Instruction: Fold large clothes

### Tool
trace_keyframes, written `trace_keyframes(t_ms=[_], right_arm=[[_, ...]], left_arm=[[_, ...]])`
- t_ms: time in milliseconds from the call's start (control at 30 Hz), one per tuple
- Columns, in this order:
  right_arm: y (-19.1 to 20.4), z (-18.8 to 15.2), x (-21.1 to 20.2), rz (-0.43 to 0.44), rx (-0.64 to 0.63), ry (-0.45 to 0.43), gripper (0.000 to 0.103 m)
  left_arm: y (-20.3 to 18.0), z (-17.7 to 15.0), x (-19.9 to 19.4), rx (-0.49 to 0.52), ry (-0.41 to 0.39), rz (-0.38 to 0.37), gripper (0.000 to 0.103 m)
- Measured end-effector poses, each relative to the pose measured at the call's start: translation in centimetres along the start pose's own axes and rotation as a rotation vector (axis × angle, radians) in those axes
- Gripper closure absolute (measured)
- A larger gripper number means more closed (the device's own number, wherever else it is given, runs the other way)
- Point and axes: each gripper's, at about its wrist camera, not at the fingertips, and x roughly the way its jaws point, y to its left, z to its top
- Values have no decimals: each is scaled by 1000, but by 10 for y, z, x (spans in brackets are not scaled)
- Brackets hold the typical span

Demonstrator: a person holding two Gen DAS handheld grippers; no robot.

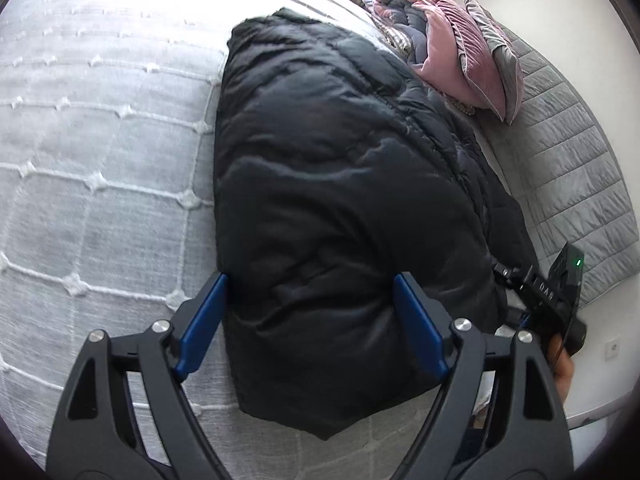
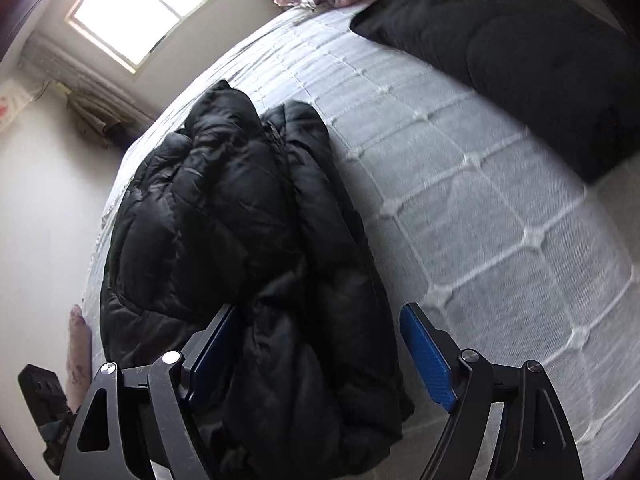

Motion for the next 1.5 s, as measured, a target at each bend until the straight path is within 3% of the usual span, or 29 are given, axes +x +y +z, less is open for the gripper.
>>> trace_keyframes(t_ms=[267, 533, 800, 967, 1500], right_arm=[[-23, -24, -8, 43, 95, -25, 17], [-42, -30, 7, 118, 200, 46, 14], [-60, -32, 10, 177, 262, 64, 13], [-52, -34, 16, 200, 228, 88, 12], [-38, -41, 21, 248, 201, 71, 42]], left_arm=[[4, -6, 1, -38, 33, -14, 19], [15, -13, 5, -114, 69, -42, 17], [8, -18, 7, -114, 70, -33, 17], [-5, -23, 9, -58, 53, 0, 16], [-15, -28, 16, -59, 30, 44, 16]])
